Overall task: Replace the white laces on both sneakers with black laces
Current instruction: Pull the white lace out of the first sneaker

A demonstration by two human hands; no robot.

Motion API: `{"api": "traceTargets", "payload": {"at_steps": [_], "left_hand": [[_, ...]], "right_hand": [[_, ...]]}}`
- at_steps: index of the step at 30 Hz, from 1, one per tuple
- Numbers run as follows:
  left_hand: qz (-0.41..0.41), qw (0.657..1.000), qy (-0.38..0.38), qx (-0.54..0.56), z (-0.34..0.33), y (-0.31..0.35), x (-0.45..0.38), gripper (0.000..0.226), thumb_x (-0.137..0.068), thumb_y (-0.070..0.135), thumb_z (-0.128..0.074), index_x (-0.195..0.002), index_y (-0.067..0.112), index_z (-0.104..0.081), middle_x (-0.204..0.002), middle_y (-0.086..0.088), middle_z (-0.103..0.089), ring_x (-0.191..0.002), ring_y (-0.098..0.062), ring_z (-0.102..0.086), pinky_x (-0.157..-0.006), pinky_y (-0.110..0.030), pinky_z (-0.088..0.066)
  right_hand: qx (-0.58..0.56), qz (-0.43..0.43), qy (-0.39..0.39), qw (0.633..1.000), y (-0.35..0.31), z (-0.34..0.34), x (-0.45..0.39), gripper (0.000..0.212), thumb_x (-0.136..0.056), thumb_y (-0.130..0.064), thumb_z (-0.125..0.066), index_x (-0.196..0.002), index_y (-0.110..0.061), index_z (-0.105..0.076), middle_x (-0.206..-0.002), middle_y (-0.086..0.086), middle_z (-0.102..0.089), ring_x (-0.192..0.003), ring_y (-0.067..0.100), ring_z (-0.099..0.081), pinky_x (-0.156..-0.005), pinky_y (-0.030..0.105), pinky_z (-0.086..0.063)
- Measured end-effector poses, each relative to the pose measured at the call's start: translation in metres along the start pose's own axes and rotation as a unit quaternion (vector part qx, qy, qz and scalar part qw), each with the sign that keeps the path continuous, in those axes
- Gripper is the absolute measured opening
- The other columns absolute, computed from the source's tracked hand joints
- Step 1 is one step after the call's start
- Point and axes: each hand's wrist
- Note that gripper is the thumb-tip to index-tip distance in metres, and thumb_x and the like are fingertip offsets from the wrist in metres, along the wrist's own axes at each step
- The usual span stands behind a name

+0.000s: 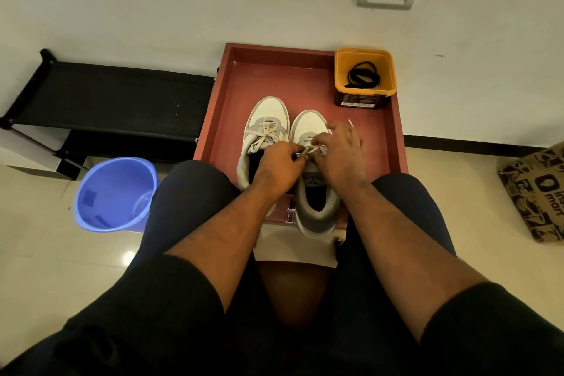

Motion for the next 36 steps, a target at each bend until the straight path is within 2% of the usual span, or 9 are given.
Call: {"api": "traceTargets", "payload": {"at_steps": [7,10,14,18,22,25,28,32,36], "left_hand": [[0.018,1.0,-0.003,0.012,-0.001,-0.003,0.0,0.032,-0.093,0.025,-0.06,-0.123,0.013,-0.066,-0.097,-0.007,-0.073,-0.085,-0.026,-0.069,-0.072,-0.039,-0.059],[0.03,0.999,-0.001,0.028,-0.003,-0.005,-0.001,0.035,-0.093,0.023,-0.06,-0.126,0.012,-0.064,-0.097,-0.013,-0.072,-0.088,-0.032,-0.068,-0.068,-0.033,-0.057],[0.034,0.999,0.001,0.031,-0.004,-0.005,-0.001,0.037,-0.093,0.022,-0.061,-0.127,0.01,-0.062,-0.097,-0.016,-0.072,-0.089,-0.035,-0.068,-0.069,-0.033,-0.054],[0.023,1.0,0.009,0.002,-0.004,-0.003,0.0,0.04,-0.091,0.025,-0.061,-0.13,0.015,-0.061,-0.104,-0.01,-0.07,-0.089,-0.025,-0.066,-0.078,-0.035,-0.054],[-0.067,0.993,0.029,-0.097,-0.004,0.003,0.003,0.043,-0.092,0.027,-0.059,-0.135,0.021,-0.055,-0.125,0.0,-0.05,-0.1,-0.017,-0.058,-0.088,-0.036,-0.051],[-0.086,0.986,0.019,-0.139,-0.01,0.011,0.0,0.039,-0.094,0.025,-0.057,-0.133,0.024,-0.056,-0.145,-0.001,-0.034,-0.108,-0.024,-0.059,-0.087,-0.039,-0.053],[-0.086,0.976,0.004,-0.202,-0.014,0.018,-0.006,0.032,-0.096,0.026,-0.054,-0.127,0.024,-0.06,-0.152,-0.002,-0.025,-0.109,-0.028,-0.059,-0.08,-0.04,-0.054],[-0.078,0.96,-0.011,-0.269,-0.015,0.024,-0.008,0.023,-0.096,0.025,-0.051,-0.109,0.014,-0.067,-0.144,-0.003,-0.035,-0.101,-0.029,-0.06,-0.074,-0.041,-0.052],[-0.102,0.971,0.041,-0.212,-0.018,0.019,-0.001,0.018,-0.094,0.022,-0.051,-0.102,0.009,-0.061,-0.13,-0.003,-0.046,-0.092,-0.028,-0.061,-0.072,-0.044,-0.053]], "right_hand": [[-0.075,-0.108,0.097,0.986,0.007,0.009,-0.006,0.013,-0.087,-0.025,-0.067,-0.097,-0.022,-0.073,-0.124,-0.001,-0.056,-0.12,0.02,-0.047,-0.097,0.038,-0.037],[-0.249,-0.225,0.24,0.911,0.02,0.03,-0.012,0.007,-0.086,-0.021,-0.069,-0.09,-0.017,-0.073,-0.098,-0.002,-0.067,-0.093,0.014,-0.063,-0.078,0.026,-0.051],[-0.304,-0.264,0.296,0.866,0.031,0.043,-0.009,0.016,-0.088,-0.027,-0.069,-0.099,-0.016,-0.07,-0.104,-0.001,-0.065,-0.094,0.009,-0.06,-0.083,0.026,-0.053],[-0.24,-0.23,0.21,0.92,0.027,0.034,-0.009,0.052,-0.083,-0.023,-0.073,-0.132,-0.024,-0.055,-0.133,0.002,-0.051,-0.121,0.017,-0.049,-0.096,0.03,-0.045],[-0.118,-0.109,0.092,0.983,0.016,0.023,-0.002,0.031,-0.085,-0.023,-0.07,-0.116,-0.02,-0.068,-0.121,0.002,-0.059,-0.113,0.019,-0.053,-0.092,0.03,-0.043],[-0.14,-0.09,-0.022,0.986,0.013,0.017,0.001,0.018,-0.087,-0.02,-0.066,-0.103,-0.014,-0.074,-0.101,0.003,-0.071,-0.089,0.014,-0.064,-0.077,0.026,-0.051],[-0.15,-0.106,-0.066,0.981,0.012,0.016,0.002,0.024,-0.089,-0.022,-0.064,-0.109,-0.011,-0.07,-0.105,0.005,-0.069,-0.094,0.018,-0.064,-0.081,0.027,-0.05],[-0.156,-0.11,-0.101,0.976,0.016,0.016,0.0,0.023,-0.09,-0.024,-0.064,-0.107,-0.011,-0.072,-0.103,0.005,-0.071,-0.093,0.018,-0.065,-0.085,0.029,-0.052],[-0.157,-0.113,-0.105,0.976,0.021,0.017,-0.002,0.015,-0.088,-0.02,-0.064,-0.093,-0.012,-0.076,-0.079,-0.001,-0.068,-0.074,0.011,-0.063,-0.062,0.022,-0.05]]}}
Point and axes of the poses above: each hand's wrist, its own x-axis away from the middle knuckle, its own z-axis out of the back of the hand, y = z × x
